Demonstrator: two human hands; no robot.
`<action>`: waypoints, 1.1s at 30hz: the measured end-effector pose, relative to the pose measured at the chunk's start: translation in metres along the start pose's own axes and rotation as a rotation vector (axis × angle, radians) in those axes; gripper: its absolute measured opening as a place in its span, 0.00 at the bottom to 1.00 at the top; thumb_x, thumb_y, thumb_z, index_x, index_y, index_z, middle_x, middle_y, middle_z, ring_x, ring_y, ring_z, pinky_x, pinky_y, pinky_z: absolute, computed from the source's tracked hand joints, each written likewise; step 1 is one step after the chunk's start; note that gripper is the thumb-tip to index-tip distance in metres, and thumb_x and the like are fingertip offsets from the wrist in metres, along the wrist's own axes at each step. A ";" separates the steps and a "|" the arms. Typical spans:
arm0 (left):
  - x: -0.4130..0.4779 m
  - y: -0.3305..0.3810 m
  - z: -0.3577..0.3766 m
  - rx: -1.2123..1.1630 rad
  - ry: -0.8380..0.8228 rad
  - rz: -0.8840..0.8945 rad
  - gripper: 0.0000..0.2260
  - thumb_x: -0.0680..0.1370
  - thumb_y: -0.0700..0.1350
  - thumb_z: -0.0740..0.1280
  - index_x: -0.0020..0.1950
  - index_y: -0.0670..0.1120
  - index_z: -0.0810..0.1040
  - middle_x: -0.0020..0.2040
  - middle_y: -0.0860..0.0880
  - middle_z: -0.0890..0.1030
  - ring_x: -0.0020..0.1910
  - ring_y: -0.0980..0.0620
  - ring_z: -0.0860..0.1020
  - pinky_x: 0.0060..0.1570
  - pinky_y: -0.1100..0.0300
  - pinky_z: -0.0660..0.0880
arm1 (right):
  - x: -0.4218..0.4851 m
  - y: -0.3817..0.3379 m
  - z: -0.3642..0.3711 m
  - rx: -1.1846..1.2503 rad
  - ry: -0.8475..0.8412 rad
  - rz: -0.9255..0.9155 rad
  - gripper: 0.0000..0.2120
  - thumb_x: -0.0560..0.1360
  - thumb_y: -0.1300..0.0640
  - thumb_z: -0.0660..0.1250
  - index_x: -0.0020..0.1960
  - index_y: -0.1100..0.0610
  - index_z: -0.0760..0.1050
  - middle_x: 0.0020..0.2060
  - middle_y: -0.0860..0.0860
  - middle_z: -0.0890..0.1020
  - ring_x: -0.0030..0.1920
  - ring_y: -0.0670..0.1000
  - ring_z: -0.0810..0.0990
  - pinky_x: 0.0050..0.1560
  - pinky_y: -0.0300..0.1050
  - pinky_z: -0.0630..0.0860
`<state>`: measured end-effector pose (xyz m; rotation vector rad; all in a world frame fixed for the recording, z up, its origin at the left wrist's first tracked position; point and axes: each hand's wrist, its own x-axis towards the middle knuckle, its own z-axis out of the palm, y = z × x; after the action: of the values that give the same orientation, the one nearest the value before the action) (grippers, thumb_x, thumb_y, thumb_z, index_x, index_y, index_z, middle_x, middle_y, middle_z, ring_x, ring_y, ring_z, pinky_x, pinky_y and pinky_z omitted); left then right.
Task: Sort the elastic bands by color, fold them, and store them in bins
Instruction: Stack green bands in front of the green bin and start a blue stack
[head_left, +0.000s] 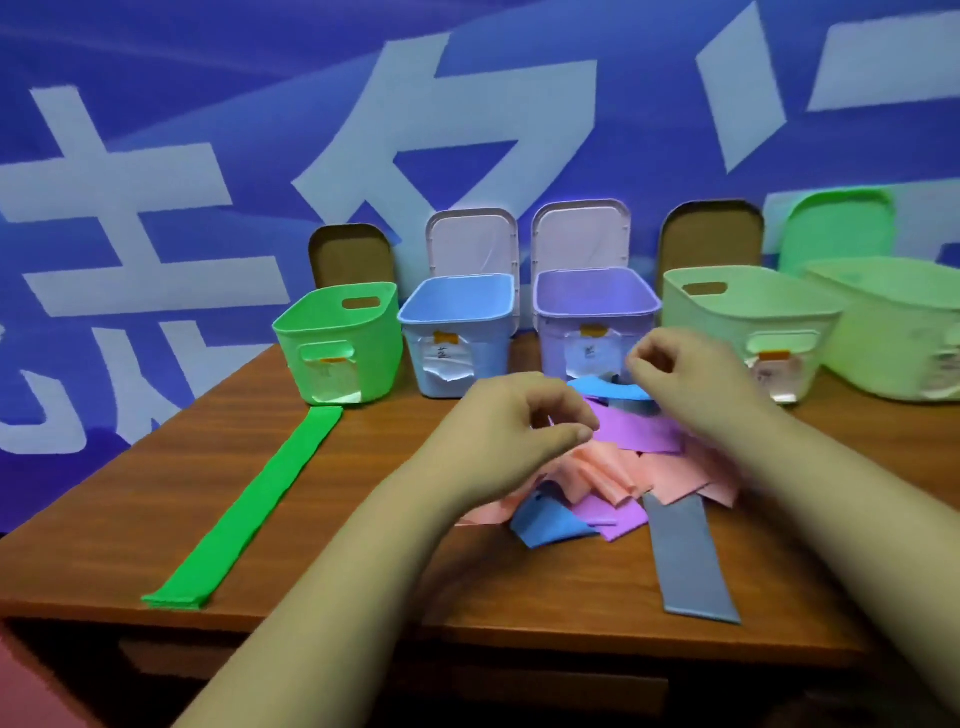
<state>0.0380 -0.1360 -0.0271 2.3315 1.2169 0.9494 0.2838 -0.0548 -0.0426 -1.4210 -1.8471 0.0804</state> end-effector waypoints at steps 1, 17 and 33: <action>0.015 0.003 0.008 0.003 -0.012 -0.009 0.02 0.79 0.47 0.75 0.50 0.54 0.87 0.48 0.59 0.85 0.48 0.58 0.81 0.50 0.64 0.76 | -0.005 0.011 -0.003 -0.022 0.041 -0.027 0.04 0.78 0.58 0.70 0.44 0.52 0.82 0.41 0.47 0.83 0.44 0.50 0.79 0.43 0.43 0.69; 0.100 -0.022 0.100 0.307 -0.233 0.018 0.16 0.79 0.54 0.73 0.64 0.49 0.80 0.57 0.49 0.79 0.57 0.49 0.75 0.56 0.56 0.70 | -0.020 0.090 -0.007 0.265 0.153 0.361 0.04 0.79 0.56 0.70 0.47 0.52 0.83 0.41 0.47 0.84 0.43 0.48 0.80 0.37 0.29 0.70; 0.093 -0.021 0.105 0.174 0.008 0.082 0.12 0.80 0.56 0.71 0.61 0.55 0.82 0.48 0.52 0.77 0.51 0.51 0.74 0.47 0.59 0.64 | -0.038 0.059 -0.013 0.382 -0.148 0.039 0.08 0.80 0.54 0.73 0.42 0.50 0.85 0.40 0.47 0.84 0.44 0.48 0.81 0.48 0.42 0.75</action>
<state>0.1364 -0.0469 -0.0767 2.5326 1.2618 0.9130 0.3402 -0.0698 -0.0829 -1.2074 -1.8021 0.5421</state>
